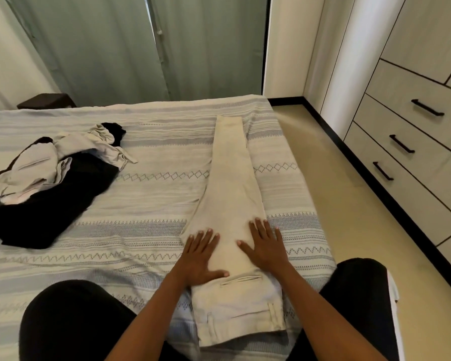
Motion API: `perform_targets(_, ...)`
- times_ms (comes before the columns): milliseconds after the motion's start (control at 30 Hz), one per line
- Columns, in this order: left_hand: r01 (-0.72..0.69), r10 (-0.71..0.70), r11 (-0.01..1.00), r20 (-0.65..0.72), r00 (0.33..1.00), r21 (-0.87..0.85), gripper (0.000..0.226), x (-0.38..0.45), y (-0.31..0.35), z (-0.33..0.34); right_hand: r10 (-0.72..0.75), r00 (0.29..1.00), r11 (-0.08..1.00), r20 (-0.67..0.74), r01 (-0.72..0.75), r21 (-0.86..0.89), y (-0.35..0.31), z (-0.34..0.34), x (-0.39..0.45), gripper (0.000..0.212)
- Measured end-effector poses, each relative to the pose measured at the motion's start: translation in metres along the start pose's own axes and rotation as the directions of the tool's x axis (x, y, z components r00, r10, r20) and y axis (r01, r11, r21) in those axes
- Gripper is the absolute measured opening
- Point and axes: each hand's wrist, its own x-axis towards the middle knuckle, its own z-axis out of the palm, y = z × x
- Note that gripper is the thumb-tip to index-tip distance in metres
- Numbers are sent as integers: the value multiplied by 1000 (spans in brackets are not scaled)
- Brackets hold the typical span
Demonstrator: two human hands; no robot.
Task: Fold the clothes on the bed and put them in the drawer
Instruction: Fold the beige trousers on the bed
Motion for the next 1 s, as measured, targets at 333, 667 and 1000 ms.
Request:
perform_targets(333, 166, -157, 986, -181, 971, 33, 77, 58, -2, -22, -64, 994, 998, -84, 64, -5, -5, -15, 70, 92)
perform_targets(667, 316, -320, 947, -285, 903, -61, 42, 179, -19, -48, -10, 971, 997, -237, 28, 74, -10, -50, 197, 70)
perform_targets(1000, 273, -320, 924, -149, 936, -268, 53, 354, -107, -73, -47, 997, 999, -62, 47, 6, 16, -78, 392, 68)
